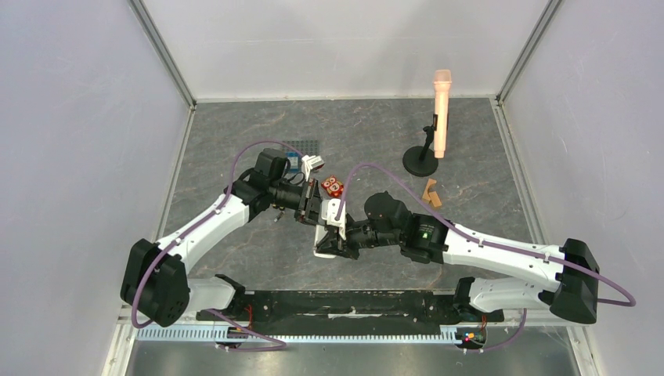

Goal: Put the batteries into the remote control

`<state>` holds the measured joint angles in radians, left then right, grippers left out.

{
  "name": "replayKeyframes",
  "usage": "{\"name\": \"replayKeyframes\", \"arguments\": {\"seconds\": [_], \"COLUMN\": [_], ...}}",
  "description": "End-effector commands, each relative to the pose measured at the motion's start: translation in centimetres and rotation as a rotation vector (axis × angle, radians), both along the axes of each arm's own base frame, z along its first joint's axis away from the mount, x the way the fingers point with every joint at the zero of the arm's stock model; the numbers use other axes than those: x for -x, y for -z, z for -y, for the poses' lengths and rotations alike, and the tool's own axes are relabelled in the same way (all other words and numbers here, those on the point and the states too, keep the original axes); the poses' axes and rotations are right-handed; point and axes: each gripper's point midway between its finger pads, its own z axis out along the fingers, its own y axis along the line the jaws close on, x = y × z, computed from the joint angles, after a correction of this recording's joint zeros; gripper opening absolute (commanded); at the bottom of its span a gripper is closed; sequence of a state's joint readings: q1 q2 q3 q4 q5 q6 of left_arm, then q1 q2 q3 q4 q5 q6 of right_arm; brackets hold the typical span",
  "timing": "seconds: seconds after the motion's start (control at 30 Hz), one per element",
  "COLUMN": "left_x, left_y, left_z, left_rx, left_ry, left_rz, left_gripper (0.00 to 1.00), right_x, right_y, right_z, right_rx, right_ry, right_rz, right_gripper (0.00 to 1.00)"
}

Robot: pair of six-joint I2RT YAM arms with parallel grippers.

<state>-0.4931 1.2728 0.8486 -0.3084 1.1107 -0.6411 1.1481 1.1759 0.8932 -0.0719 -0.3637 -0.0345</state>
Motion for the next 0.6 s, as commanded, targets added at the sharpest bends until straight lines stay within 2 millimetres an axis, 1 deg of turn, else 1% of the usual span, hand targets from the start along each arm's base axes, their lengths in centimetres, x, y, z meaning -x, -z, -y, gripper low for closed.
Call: {"name": "replayKeyframes", "arguments": {"seconds": [0.0, 0.23, 0.37, 0.57], "left_x": [0.0, 0.3, 0.4, 0.5], "left_y": [-1.9, -2.1, -2.3, -2.3], "left_z": [0.3, 0.3, 0.2, 0.2], "left_rx": [0.055, 0.063, 0.067, 0.070], "left_ry": [0.049, 0.054, 0.057, 0.060], "left_rz": [0.054, 0.069, 0.076, 0.081], "left_gripper": [0.02, 0.02, 0.02, 0.02], "right_x": [0.6, 0.5, 0.2, 0.0], "right_y": [-0.6, 0.5, 1.2, 1.4], "right_z": [-0.1, 0.5, 0.7, 0.8], "right_rx": [-0.015, 0.010, 0.045, 0.080], "right_ry": [-0.029, -0.008, 0.002, 0.004], "right_rz": [-0.004, -0.011, 0.001, 0.009], "right_gripper": [0.02, 0.02, 0.06, 0.06]}}
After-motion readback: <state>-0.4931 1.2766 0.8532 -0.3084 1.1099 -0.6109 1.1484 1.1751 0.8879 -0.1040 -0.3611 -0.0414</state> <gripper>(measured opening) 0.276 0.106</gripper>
